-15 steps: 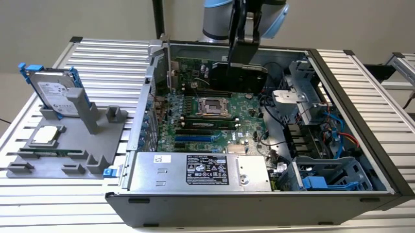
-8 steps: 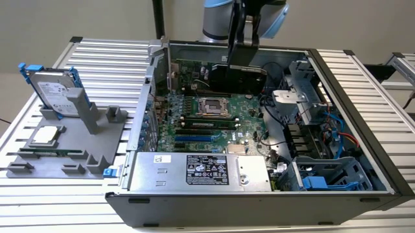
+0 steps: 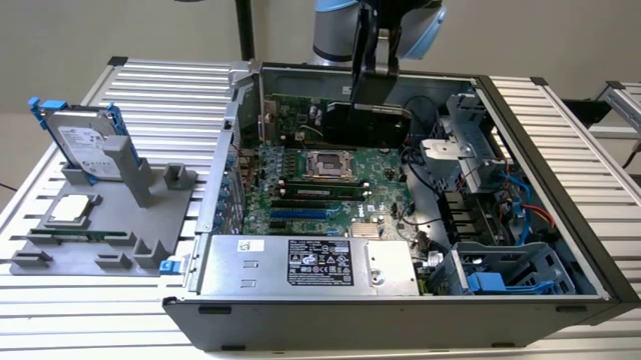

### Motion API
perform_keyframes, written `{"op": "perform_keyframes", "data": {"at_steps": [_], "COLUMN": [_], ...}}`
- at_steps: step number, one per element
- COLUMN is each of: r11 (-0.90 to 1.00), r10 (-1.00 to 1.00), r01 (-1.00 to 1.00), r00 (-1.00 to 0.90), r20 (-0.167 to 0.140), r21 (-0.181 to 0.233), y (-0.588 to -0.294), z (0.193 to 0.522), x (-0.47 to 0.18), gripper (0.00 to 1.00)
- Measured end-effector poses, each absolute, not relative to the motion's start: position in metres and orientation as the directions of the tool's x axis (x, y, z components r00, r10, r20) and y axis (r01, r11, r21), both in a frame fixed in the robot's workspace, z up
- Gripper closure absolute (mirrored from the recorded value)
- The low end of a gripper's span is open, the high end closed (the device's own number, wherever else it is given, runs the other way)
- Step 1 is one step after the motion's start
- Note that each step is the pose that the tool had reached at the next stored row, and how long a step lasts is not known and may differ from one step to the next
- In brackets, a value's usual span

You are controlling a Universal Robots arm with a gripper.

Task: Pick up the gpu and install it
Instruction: 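Insert the gpu into the slot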

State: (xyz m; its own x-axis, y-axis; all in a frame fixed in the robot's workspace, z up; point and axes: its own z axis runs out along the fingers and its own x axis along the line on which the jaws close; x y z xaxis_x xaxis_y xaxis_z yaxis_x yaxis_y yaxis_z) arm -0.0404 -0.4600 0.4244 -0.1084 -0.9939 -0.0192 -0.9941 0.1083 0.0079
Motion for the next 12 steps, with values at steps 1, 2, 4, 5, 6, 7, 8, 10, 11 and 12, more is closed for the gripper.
{"op": "perform_keyframes", "data": {"at_steps": [1,2,4,5,6,7,8,10,11,12], "r11": [0.108,0.108,0.108,0.108,0.108,0.108,0.108,0.108,0.108,0.108], "r10": [-0.994,-0.994,-0.994,-0.994,-0.994,-0.994,-0.994,-0.994,-0.994,-0.994], "r01": [-0.994,-0.994,-0.994,-0.994,-0.994,-0.994,-0.994,-0.994,-0.994,-0.994], "r00": [-0.108,-0.108,-0.108,-0.108,-0.108,-0.109,-0.108,-0.108,-0.108,-0.108], "r20": [-0.019,-0.019,-0.019,-0.019,-0.019,-0.019,-0.019,-0.019,-0.019,-0.019], "r21": [0.008,0.008,0.008,0.008,0.008,0.008,0.008,0.008,0.008,0.008], "y": [-0.4600,-0.4600,-0.4600,-0.4600,-0.4600,-0.4600,-0.4600,-0.4600,-0.4600,-0.4600], "z": [0.4243,0.4241,0.4241,0.4241,0.4240,0.4240,0.4240,0.4238,0.4238,0.4236], "x": [-0.0404,-0.0404,-0.0404,-0.0404,-0.0404,-0.0404,-0.0404,-0.0404,-0.0404,-0.0404], "gripper": [1.00,1.00,1.00,1.00,1.00,1.00,1.00,1.00,1.00,1.00]}}
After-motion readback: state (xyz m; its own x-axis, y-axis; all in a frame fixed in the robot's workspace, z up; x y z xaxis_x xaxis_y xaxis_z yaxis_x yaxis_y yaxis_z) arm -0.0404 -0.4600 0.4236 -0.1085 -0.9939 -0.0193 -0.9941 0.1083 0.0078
